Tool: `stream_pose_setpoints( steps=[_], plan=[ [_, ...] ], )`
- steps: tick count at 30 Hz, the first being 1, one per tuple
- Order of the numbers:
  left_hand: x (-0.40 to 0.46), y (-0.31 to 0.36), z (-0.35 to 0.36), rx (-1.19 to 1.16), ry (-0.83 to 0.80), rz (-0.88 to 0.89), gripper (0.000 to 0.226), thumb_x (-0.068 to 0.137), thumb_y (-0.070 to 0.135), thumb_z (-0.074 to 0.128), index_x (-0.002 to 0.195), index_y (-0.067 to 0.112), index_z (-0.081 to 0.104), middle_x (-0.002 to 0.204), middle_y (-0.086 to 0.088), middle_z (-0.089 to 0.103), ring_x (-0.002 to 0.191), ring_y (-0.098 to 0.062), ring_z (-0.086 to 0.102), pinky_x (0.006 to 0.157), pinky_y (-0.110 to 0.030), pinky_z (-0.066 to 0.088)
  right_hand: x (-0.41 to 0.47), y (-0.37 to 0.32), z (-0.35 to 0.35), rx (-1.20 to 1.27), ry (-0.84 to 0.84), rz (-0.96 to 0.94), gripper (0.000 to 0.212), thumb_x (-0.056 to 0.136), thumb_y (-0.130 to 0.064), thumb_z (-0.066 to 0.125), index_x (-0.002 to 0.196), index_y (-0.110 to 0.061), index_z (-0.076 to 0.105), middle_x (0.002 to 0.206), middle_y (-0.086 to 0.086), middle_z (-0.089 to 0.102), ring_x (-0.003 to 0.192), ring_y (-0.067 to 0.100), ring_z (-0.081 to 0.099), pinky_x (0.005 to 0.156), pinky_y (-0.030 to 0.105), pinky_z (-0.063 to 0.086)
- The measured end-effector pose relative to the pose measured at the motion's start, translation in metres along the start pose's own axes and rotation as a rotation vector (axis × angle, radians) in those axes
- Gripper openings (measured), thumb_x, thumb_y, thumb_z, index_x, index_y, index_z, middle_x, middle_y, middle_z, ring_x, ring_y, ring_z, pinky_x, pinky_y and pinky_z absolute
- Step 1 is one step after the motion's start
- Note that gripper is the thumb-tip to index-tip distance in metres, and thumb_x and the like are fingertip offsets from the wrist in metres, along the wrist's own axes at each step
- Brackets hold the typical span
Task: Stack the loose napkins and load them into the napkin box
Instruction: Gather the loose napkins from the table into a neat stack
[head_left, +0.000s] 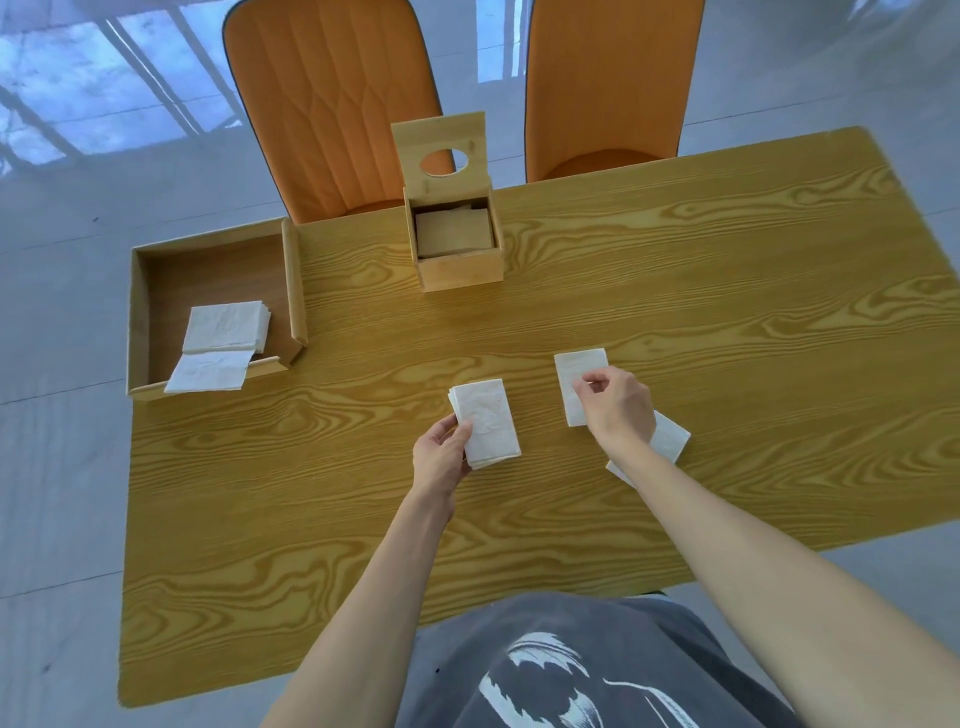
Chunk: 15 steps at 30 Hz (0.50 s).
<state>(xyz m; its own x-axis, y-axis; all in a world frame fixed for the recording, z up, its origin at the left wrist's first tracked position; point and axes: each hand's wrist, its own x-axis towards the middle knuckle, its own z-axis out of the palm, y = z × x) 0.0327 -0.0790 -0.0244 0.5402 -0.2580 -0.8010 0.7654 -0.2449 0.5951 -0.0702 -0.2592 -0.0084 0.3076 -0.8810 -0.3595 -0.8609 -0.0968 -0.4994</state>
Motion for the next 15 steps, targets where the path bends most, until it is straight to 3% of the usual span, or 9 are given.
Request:
stream_pose_setpoints(
  steps=[5,11,15],
  plan=[
    [0.001,-0.001,0.012,0.000,-0.006,-0.008,0.033,0.096,0.016,0.062,0.128,0.009,0.060,0.104,-0.006,0.073,0.092,-0.020,0.071,0.086,-0.042,0.059,0.014,0.009,-0.008,-0.068,0.001,0.051,0.039,0.092,-0.038,0.063,0.124,-0.014,0.063,0.116,0.003,0.067,0.105,0.024,0.063,0.078,0.037,0.052],
    [0.001,-0.001,0.023,-0.009,-0.006,-0.007,0.031,0.097,0.017,0.060,0.127,0.011,0.060,0.100,-0.003,0.073,0.088,-0.018,0.070,0.092,-0.045,0.056,0.018,0.008,-0.007,-0.119,-0.016,0.126,0.050,0.088,-0.041,0.068,0.128,-0.013,0.052,0.127,0.010,0.056,0.103,0.028,0.062,0.077,0.037,0.047],
    [0.000,-0.002,0.029,-0.003,-0.006,-0.005,0.033,0.097,0.017,0.060,0.130,0.010,0.059,0.102,-0.003,0.073,0.090,-0.018,0.070,0.092,-0.045,0.057,0.023,0.009,-0.008,-0.135,-0.028,0.132,0.051,0.086,-0.042,0.070,0.123,-0.011,0.056,0.121,0.010,0.063,0.103,0.028,0.063,0.074,0.035,0.046]
  ],
)
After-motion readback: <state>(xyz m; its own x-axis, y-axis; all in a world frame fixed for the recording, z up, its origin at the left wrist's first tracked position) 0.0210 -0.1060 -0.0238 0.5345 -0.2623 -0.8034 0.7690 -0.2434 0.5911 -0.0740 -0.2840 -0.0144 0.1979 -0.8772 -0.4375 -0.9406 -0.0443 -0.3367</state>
